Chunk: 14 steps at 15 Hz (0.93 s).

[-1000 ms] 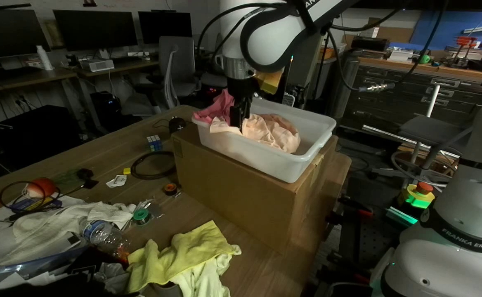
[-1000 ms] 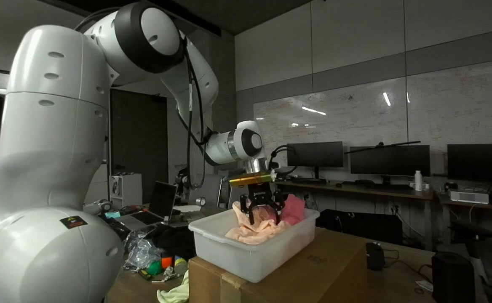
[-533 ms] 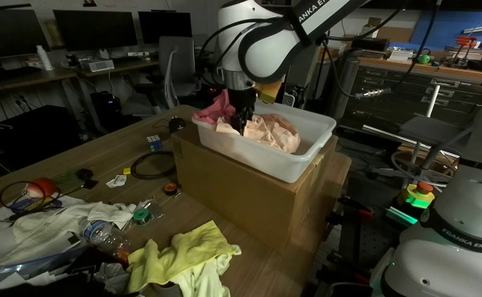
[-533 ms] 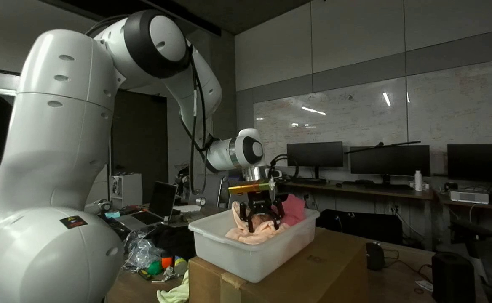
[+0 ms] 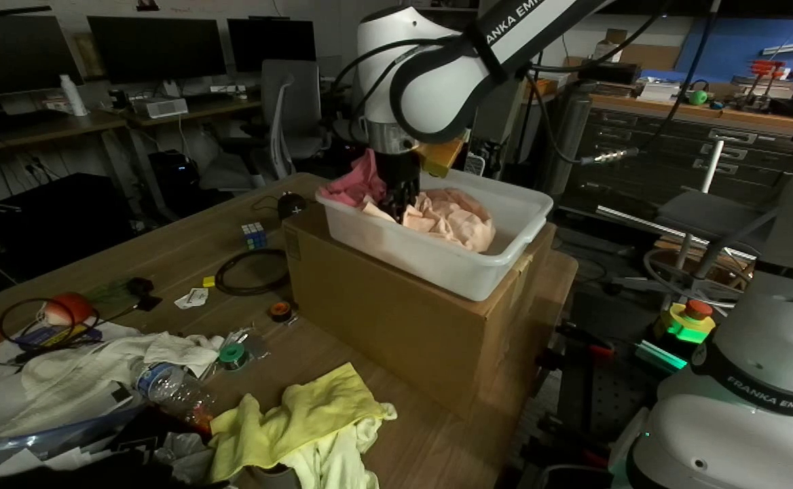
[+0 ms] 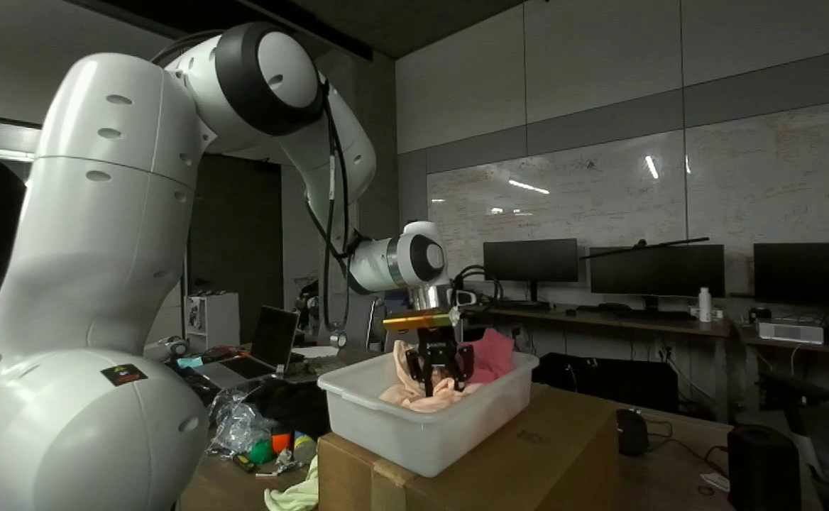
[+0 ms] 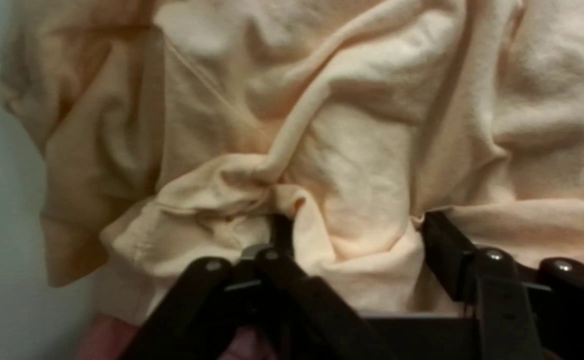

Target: Pick up the fabrics from the container and put them on the table.

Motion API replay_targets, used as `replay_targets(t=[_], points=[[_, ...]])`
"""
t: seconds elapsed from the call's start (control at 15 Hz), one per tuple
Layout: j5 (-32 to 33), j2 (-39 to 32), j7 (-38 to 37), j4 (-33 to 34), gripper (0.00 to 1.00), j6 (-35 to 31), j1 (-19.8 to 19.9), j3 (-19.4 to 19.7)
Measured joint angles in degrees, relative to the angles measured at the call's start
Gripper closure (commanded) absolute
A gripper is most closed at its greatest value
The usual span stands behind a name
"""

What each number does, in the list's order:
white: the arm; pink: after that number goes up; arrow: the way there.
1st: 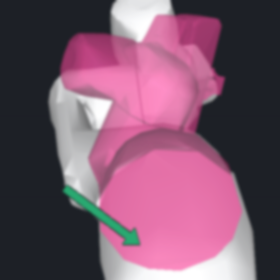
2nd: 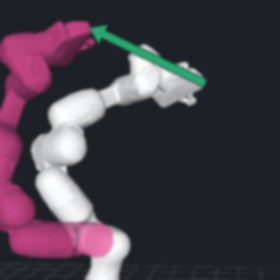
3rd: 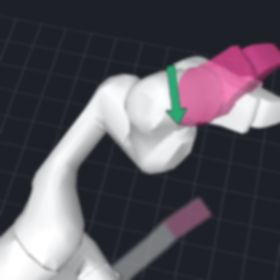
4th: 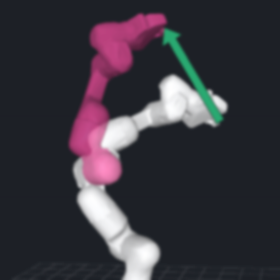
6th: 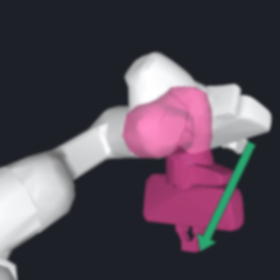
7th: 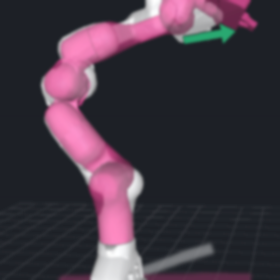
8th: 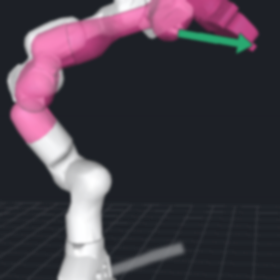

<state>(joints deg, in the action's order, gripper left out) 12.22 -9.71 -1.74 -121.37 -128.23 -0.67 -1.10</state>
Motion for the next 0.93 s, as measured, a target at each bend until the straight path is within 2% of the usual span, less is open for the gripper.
replay_targets(t=[0.33,0.47,0.53,0.93], points=[[-0.21,0.9,-3.69,0.17,1.0,1.33,-0.01,0.03],[-0.22,2.09,-5.43,0.17,1.0,2.78,-0.04,0.03],[-0.22,2.92,-6.23,0.14,0.96,3.51,-0.05,0.03],[0.45,11.86,-10.69,0.22,0.96,7.65,-0.15,-0.06]])
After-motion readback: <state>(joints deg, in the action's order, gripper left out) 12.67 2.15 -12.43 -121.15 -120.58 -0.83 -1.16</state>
